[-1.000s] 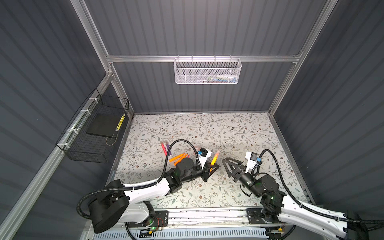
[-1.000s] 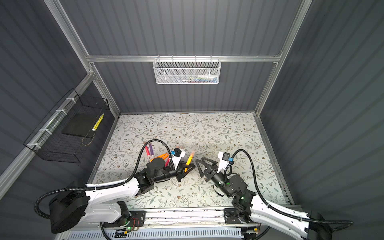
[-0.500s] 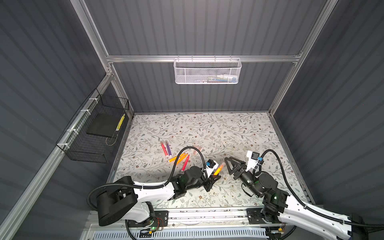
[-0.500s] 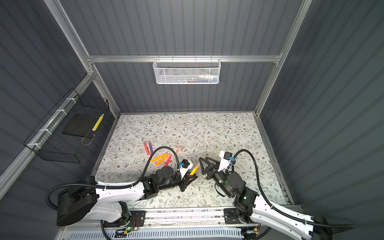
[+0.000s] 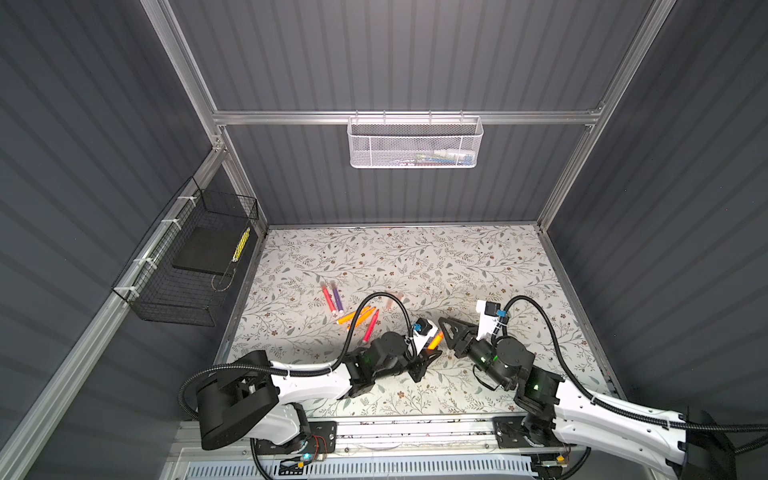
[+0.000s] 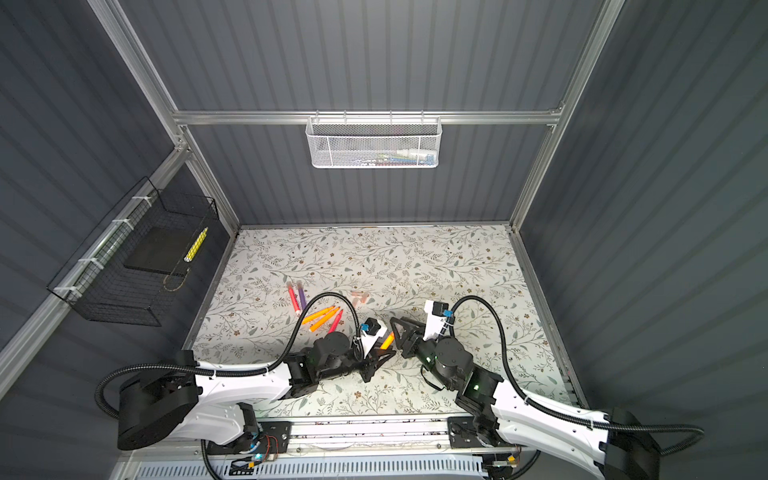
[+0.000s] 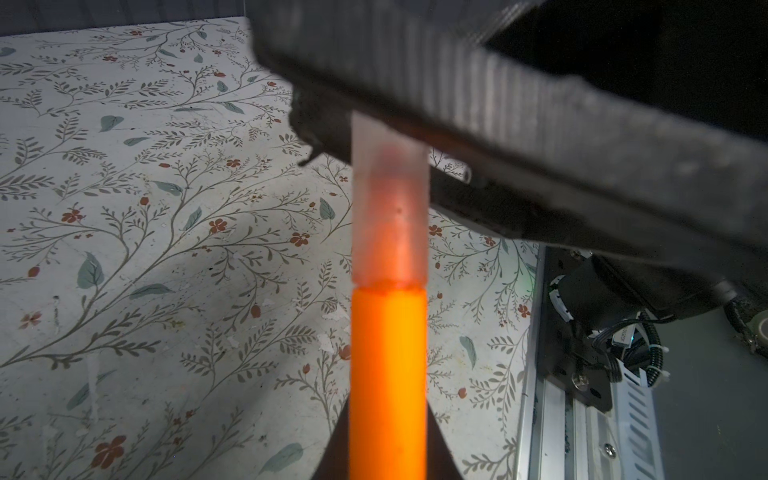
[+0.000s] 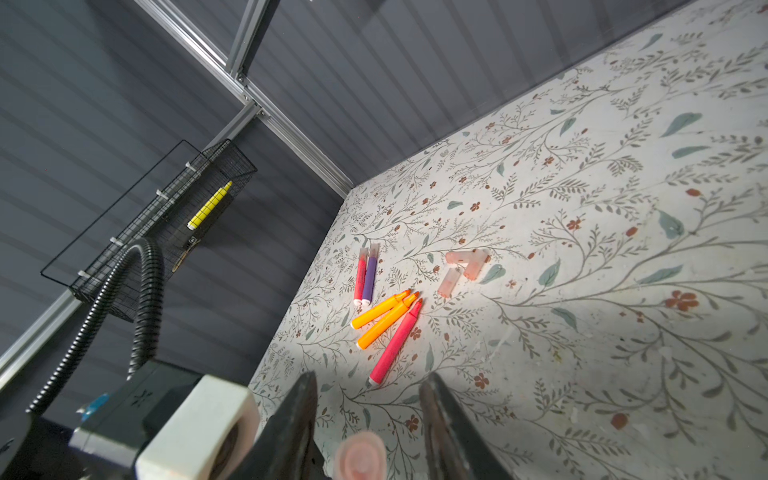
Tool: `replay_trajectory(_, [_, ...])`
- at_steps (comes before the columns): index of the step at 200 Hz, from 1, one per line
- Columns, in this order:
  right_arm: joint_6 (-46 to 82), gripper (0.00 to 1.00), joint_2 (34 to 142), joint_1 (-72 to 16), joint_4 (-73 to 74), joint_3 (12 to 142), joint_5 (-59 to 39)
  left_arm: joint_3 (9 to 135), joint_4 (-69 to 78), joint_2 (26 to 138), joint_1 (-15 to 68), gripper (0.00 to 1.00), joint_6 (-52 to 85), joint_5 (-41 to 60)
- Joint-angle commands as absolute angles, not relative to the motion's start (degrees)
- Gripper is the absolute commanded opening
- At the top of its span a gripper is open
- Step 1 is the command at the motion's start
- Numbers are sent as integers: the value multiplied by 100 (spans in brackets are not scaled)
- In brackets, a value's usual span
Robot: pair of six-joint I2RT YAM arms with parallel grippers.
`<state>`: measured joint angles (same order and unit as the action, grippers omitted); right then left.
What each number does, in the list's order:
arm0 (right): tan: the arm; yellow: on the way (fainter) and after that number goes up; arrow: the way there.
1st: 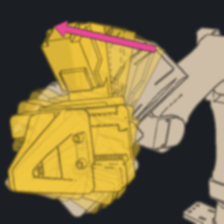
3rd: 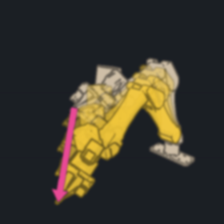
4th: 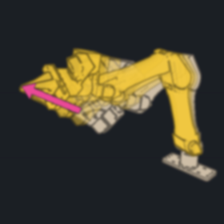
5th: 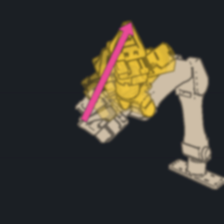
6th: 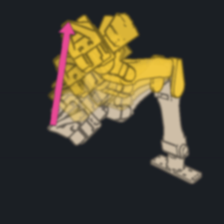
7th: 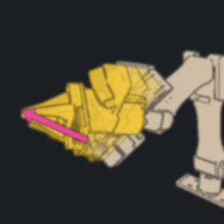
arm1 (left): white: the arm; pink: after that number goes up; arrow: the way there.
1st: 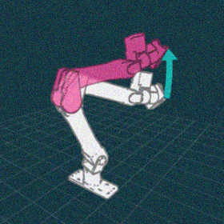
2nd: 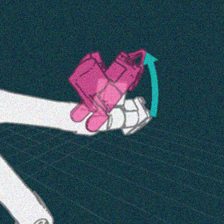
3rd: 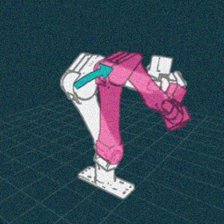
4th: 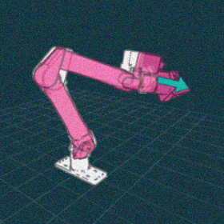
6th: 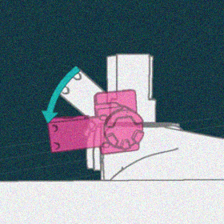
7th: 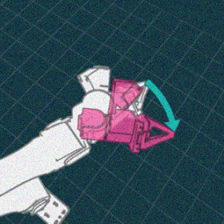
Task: Insert the pens into the pen caps
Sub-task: 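Open the right gripper and draw it back from the capped marker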
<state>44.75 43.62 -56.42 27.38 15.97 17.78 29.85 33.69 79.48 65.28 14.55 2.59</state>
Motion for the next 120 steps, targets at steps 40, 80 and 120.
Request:
replay_trajectory(40, [4587, 9, 4773, -5643, 3057, 1863, 1404, 3308, 3141, 7899, 6547, 0, 1394, -99])
replay_trajectory(80, [4601, 0, 4922, -5651, 3252, 1788, 1260, 3649, 2673, 7646, 6539, 0, 1310, -577])
replay_trajectory(120, [4403, 0, 5059, -5786, 4028, 1435, 1045, 3901, 2457, 7292, 6242, 0, 1355, -799])
